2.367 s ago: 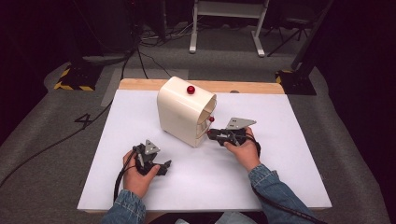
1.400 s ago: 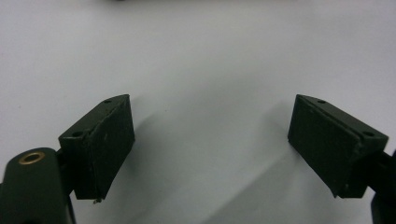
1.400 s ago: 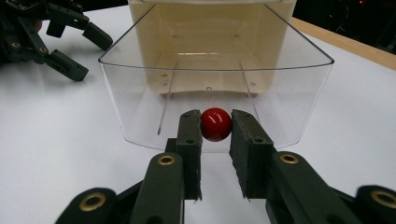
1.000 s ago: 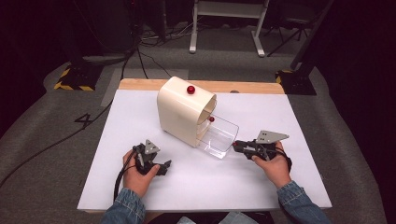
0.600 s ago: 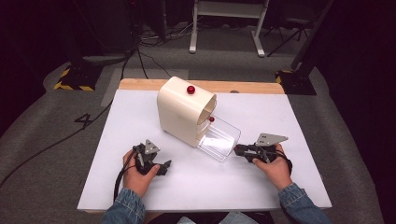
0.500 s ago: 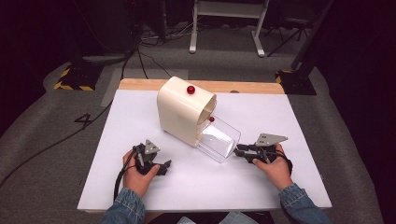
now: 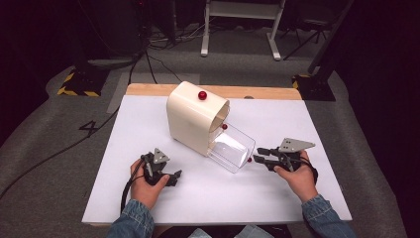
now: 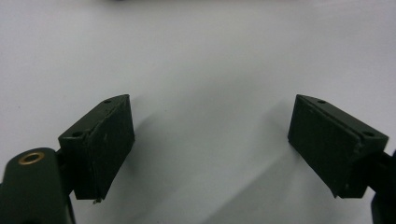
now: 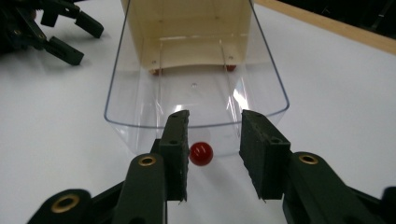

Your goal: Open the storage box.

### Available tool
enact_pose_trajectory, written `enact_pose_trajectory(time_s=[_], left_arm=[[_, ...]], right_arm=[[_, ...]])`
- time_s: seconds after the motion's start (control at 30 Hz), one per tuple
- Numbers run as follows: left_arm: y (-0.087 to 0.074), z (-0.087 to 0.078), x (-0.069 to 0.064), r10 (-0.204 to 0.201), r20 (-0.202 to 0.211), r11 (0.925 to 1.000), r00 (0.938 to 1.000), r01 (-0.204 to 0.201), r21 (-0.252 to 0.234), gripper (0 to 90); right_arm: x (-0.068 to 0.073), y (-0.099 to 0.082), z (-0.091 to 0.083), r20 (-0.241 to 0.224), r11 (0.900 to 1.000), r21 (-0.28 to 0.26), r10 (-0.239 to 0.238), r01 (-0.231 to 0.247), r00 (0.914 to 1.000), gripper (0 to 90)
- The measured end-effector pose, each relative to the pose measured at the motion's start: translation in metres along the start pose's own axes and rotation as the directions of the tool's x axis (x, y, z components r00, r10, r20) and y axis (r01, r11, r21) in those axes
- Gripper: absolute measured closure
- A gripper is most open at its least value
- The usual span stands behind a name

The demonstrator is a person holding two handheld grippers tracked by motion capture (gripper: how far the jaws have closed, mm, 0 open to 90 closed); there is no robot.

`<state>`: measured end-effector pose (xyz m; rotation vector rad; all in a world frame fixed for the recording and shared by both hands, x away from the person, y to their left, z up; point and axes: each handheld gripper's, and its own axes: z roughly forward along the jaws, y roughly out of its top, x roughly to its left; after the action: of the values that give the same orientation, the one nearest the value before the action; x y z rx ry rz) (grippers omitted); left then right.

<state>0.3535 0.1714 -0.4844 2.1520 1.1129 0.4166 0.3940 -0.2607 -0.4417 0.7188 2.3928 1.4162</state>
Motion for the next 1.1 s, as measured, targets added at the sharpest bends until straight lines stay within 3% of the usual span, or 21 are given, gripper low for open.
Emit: enact_pose_trajectory(time_s=[0.33, 0.47, 0.67, 0.83, 1.0, 1.1], left_arm=[[0.0, 0.0, 0.0, 0.002, -0.001, 1.0, 1.0, -0.002, -0.002, 14.7], [0.0, 0.0, 0.0, 0.003, -0.001, 1.0, 1.0, -0.003, -0.003, 14.7], [0.0, 0.0, 0.0, 0.002, 0.0, 1.0, 1.0, -0.002, -0.003, 14.7], [0.0, 0.0, 0.0, 0.002, 0.0, 1.0, 1.0, -0.002, -0.003, 14.7], [0.0, 0.0, 0.0, 0.002, 0.0, 1.0, 1.0, -0.002, -0.003, 14.7], [-0.001, 0.0, 0.0, 0.003, -0.001, 1.0, 1.0, -0.003, -0.002, 14.7]], right_arm=[[-0.001, 0.042, -0.01, 0.001, 0.9983, -0.052, -0.027, 0.027, 0.9996, 62.7], [0.0, 0.067, -0.007, -0.01, 0.9955, -0.086, -0.04, 0.039, 0.9991, 61.9], [0.003, 0.085, 0.0, -0.027, 0.994, -0.103, -0.04, 0.037, 0.9988, 60.6], [0.006, 0.097, 0.018, -0.051, 0.9948, -0.091, -0.051, 0.046, 0.9974, 57.9], [0.007, 0.098, 0.039, -0.079, 0.9952, -0.082, -0.059, 0.053, 0.9951, 57.5], [0.008, 0.098, 0.051, -0.074, 0.9936, -0.086, -0.08, 0.073, 0.9941, 57.8]])
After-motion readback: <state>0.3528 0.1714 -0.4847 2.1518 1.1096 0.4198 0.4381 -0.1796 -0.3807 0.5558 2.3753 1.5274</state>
